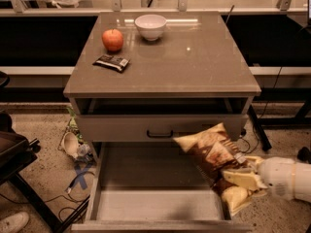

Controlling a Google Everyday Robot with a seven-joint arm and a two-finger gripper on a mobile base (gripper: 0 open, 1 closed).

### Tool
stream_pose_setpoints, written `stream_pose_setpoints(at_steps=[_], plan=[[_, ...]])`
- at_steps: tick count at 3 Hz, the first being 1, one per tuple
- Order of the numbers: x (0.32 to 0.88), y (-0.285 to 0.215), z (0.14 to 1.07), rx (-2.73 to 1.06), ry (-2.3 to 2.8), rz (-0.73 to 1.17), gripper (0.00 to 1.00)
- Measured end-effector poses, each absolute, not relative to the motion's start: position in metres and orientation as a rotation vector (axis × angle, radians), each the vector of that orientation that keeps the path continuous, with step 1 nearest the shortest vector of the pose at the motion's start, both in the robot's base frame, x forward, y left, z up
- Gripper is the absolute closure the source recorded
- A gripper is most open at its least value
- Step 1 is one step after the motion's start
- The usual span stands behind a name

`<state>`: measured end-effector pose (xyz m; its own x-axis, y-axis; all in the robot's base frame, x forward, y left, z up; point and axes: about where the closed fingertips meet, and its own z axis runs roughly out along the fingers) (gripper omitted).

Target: Place brown chip bag into middle drawer

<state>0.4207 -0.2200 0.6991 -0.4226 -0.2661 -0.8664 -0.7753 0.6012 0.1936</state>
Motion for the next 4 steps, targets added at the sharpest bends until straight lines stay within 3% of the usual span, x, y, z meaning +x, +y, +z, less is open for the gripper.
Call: stream_pose_setpoints(at_steps=[4], plan=[[0.452, -0.155, 0.556, -1.035, 2.174, 0.802, 1.00]])
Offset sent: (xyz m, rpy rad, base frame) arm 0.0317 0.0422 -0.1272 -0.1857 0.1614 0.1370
